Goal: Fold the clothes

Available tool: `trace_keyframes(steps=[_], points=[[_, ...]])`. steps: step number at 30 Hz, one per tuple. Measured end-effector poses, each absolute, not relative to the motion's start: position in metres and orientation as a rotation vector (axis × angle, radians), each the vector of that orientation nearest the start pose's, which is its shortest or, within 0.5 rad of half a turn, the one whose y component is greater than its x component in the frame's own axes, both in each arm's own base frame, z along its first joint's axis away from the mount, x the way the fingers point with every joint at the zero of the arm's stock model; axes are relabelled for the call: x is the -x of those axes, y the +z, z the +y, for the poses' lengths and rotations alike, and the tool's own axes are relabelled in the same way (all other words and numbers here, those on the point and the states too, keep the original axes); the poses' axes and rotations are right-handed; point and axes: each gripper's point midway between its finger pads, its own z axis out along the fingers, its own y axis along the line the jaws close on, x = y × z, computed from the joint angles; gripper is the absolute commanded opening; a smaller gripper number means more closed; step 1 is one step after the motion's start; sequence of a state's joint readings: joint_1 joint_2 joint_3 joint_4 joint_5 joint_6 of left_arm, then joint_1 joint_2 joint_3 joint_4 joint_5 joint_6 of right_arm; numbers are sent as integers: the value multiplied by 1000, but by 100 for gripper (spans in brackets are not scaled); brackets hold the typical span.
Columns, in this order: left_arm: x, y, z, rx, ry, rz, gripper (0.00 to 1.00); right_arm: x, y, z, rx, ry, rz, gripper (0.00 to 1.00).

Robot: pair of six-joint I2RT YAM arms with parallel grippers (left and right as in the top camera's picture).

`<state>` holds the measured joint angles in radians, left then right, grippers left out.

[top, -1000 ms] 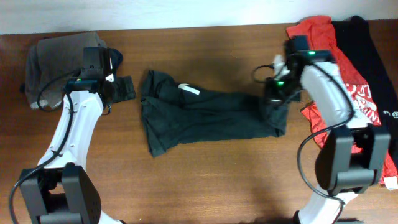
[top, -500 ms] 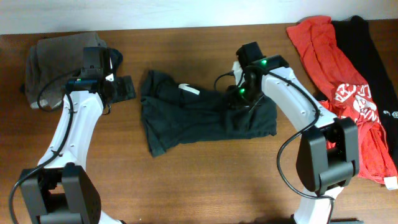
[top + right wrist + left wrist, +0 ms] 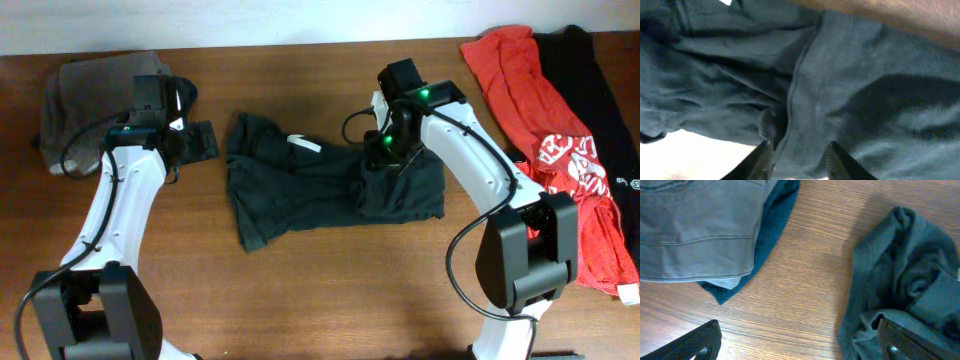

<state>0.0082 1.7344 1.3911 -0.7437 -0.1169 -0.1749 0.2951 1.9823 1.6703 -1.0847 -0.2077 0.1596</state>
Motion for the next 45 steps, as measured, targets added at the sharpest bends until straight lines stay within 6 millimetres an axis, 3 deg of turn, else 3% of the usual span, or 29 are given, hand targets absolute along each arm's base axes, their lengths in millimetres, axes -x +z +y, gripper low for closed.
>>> trace_keyframes(steps=[3,5,7,15,25,33,40,45], points=[[-433,127,6,185,-23,2646,99,-388,98,153,226,348,3002,39],[-433,117,-7,119,-109,2676,99,-389,98,152,219,347,3003,48],[-433,102,-16,72,-169,2714,99,-389,97,148,211,345,3007,53],[-426,37,-47,-126,-407,2841,99,-385,96,124,132,325,3055,56],[-423,16,-57,-202,-498,2861,99,-385,95,115,111,321,3065,57],[-437,18,-71,-234,-620,2793,99,-385,95,114,110,315,3065,52],[-447,18,-91,-285,-787,2702,71,-388,95,105,78,309,3064,50],[-450,11,-102,-303,-858,2674,8,-389,95,92,26,307,3068,47]])
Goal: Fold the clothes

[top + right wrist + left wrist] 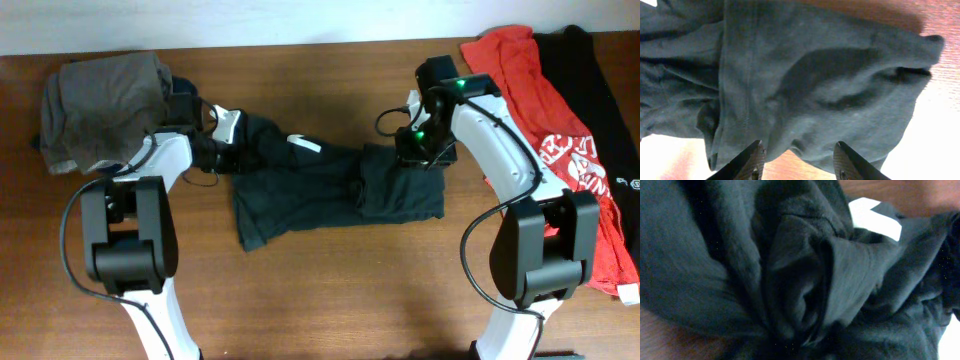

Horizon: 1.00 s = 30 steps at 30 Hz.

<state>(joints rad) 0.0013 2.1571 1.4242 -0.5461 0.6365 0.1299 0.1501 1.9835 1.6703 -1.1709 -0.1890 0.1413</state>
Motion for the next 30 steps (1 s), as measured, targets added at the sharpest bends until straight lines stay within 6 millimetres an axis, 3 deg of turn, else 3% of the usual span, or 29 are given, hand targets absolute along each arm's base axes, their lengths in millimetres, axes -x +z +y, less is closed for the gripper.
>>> trace_keyframes(steps=[1,8,12,17,22,25,30], points=[[-449,7,-104,-308,-863,2679,1,-389,95,89,15,307,3070,46],[-439,3,-105,-290,-904,2715,1,-385,95,83,-8,325,3091,31],[-431,3,-93,-223,-934,2754,1,-384,96,85,-3,351,3094,4],[-430,15,-59,-114,-896,2758,1,-391,97,90,4,389,3060,4],[-433,56,-25,-52,-776,2709,1,-403,96,100,21,470,2996,4],[-432,74,-19,-56,-711,2692,1,-411,93,109,42,541,2947,4],[-432,77,-17,-61,-674,2695,1,-415,83,117,58,613,2912,4]])
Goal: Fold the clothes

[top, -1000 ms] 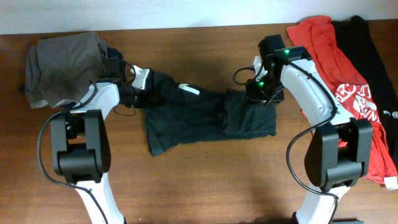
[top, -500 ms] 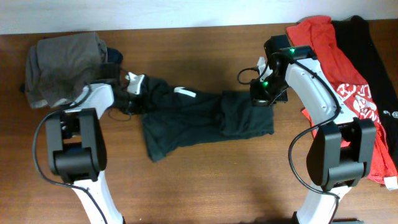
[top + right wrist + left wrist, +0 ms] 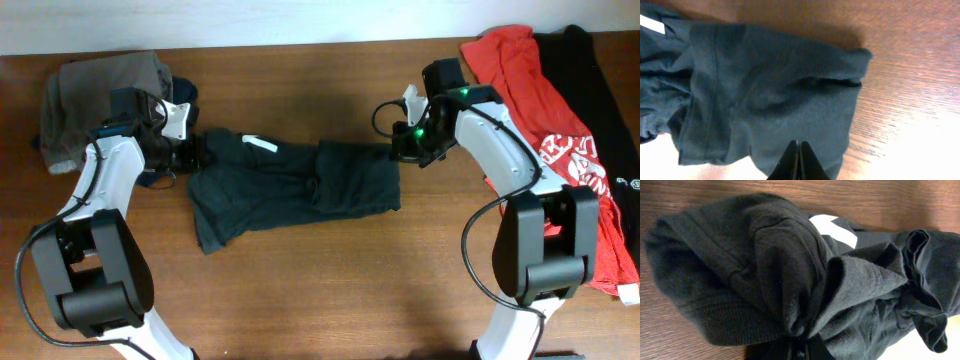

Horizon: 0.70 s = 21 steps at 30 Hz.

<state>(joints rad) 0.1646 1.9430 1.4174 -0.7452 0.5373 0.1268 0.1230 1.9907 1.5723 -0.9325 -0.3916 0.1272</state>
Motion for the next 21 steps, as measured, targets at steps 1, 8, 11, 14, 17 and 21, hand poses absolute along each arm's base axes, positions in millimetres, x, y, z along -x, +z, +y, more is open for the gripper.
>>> trace_keyframes(steps=[1,8,11,14,17,21], points=[[-432,76,-17,-60,-672,2695,1,-414,76,119,65,629,2913,4],[-431,76,-17,-59,-665,2704,1,-397,18,127,73,723,3001,4],[-431,82,-20,-76,-654,2694,1,-394,6,128,65,747,3024,4],[-431,97,-30,-120,-643,2663,1,-394,6,129,60,773,3019,4],[-430,118,-52,-189,-643,2624,1,-395,6,130,55,785,3016,4],[-426,129,-98,-325,-669,2592,1,-395,6,130,57,786,3016,4]])
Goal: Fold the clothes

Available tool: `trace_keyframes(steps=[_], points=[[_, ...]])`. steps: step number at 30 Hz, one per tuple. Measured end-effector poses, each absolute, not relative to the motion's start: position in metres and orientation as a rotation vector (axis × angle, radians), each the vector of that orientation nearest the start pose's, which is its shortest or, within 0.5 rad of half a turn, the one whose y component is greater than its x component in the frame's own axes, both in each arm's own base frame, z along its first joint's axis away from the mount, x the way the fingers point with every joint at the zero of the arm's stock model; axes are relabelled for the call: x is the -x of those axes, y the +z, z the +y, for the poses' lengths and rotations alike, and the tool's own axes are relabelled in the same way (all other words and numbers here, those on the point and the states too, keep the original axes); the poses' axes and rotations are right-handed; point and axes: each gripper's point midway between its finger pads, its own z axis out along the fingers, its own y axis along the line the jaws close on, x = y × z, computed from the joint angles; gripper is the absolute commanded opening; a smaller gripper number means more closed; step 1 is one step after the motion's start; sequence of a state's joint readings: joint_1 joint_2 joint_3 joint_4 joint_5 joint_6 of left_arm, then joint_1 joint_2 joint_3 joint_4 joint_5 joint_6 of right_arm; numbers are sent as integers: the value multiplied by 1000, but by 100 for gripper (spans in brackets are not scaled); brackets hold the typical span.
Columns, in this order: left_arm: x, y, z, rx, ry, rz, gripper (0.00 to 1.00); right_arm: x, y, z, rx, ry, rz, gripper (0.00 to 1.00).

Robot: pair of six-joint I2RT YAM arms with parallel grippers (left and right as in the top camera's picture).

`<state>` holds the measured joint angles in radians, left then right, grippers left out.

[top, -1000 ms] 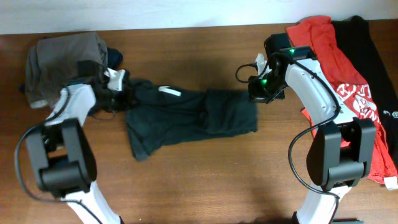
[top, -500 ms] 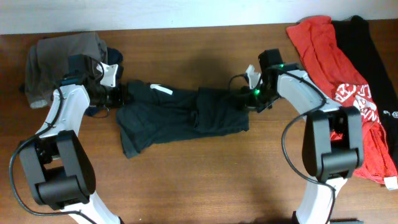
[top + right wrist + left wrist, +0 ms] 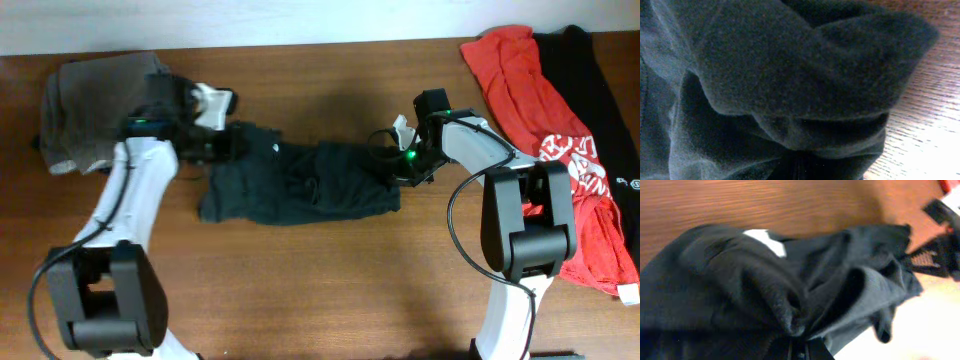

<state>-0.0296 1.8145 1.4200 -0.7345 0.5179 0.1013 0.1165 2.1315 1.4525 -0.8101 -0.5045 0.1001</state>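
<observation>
A dark grey garment (image 3: 300, 185) lies crumpled across the middle of the table. My left gripper (image 3: 230, 140) is shut on its upper left end, bunching the cloth there. In the left wrist view the cloth gathers into my shut left gripper (image 3: 799, 350), with a white label (image 3: 765, 236) showing on the fabric. My right gripper (image 3: 400, 168) is shut on the garment's right edge. Dark cloth (image 3: 790, 75) fills the right wrist view down to my right gripper (image 3: 799, 167).
A folded grey-brown pile (image 3: 95, 100) sits at the back left, just behind my left arm. A red shirt (image 3: 530, 110) and a black garment (image 3: 600, 90) lie spread at the right. The wooden table (image 3: 320, 290) runs bare along the front.
My left gripper has moved to the right with the garment's left end, so the cloth is more bunched. My right gripper sits lower on the right edge. Both stay shut.
At first my left gripper was open beside the garment and the right was open over its right part. Then the left was in the left end and the right stood open at the right corner. Later both were shut and the garment lay further left; now it is bunched.
</observation>
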Motion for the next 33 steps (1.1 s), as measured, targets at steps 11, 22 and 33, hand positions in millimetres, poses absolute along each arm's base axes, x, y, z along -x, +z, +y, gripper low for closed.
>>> trace_keyframes(steps=[11,22,33], points=[[-425,150,-223,-546,-702,2429,1,-394,6,130,55,790,3016,4],[-396,148,-288,-656,-604,2408,1,-395,6,130,55,792,3015,4],[-398,141,-288,-644,-530,2419,1,-444,67,105,-36,907,2857,4]])
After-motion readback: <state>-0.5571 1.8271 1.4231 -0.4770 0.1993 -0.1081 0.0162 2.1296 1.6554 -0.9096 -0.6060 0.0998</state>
